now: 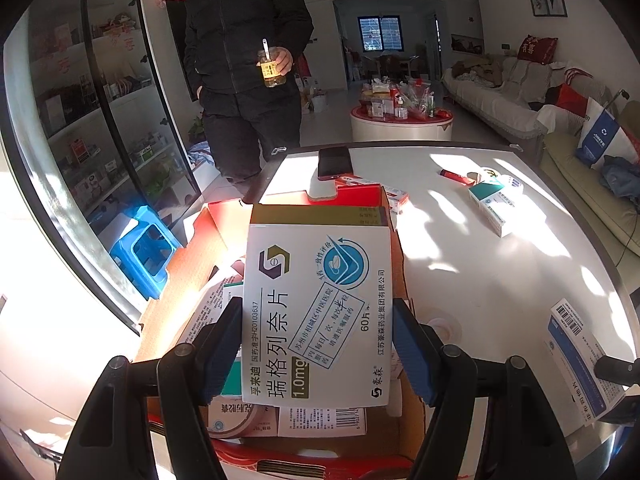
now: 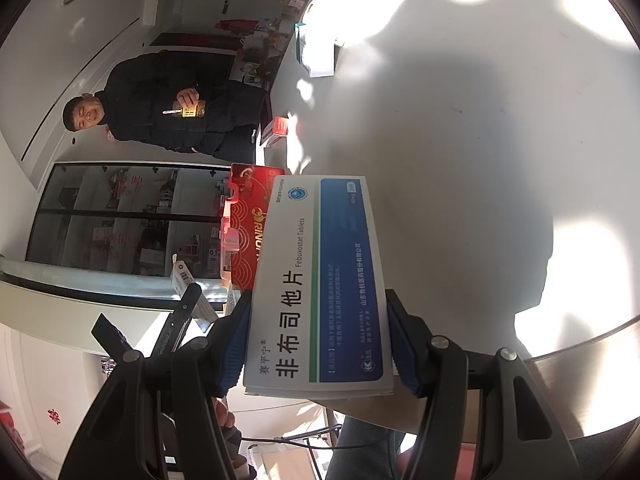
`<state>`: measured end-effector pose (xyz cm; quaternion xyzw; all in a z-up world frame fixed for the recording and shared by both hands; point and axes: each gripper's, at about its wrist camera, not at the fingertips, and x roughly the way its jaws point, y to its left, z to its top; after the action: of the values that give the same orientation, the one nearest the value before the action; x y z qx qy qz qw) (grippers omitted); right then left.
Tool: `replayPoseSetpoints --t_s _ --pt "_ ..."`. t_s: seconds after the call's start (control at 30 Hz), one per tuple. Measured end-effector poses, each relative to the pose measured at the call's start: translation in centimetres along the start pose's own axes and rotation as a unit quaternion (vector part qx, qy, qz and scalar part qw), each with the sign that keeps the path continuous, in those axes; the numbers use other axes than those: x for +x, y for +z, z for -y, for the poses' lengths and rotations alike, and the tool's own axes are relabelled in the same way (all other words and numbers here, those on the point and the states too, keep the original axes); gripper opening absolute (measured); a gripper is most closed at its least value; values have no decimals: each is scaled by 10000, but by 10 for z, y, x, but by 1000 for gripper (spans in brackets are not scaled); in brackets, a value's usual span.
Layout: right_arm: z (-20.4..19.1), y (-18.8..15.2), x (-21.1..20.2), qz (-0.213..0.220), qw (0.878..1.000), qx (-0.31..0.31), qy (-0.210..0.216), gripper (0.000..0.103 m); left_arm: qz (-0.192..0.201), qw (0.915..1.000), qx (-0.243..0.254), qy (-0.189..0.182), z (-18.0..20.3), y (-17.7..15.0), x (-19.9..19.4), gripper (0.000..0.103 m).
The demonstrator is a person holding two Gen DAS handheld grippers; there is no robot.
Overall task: Organize objects
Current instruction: 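Hold the repaglinide and febuxostat boxes above the red tray with both grippers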
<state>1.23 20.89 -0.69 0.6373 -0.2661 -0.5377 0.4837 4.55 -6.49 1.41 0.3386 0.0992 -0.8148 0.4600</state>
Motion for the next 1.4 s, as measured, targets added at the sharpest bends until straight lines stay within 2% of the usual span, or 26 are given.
replayPoseSetpoints --t_s 0.67,1.4 --pt "-3 2 5 -83 10000 -5 23 61 -100 9999 -74 29 -7 -1 6 76" --pt "-7 1 12 -162 9998 -6 90 61 -310 9983 -455 -178 -25 -4 12 76"
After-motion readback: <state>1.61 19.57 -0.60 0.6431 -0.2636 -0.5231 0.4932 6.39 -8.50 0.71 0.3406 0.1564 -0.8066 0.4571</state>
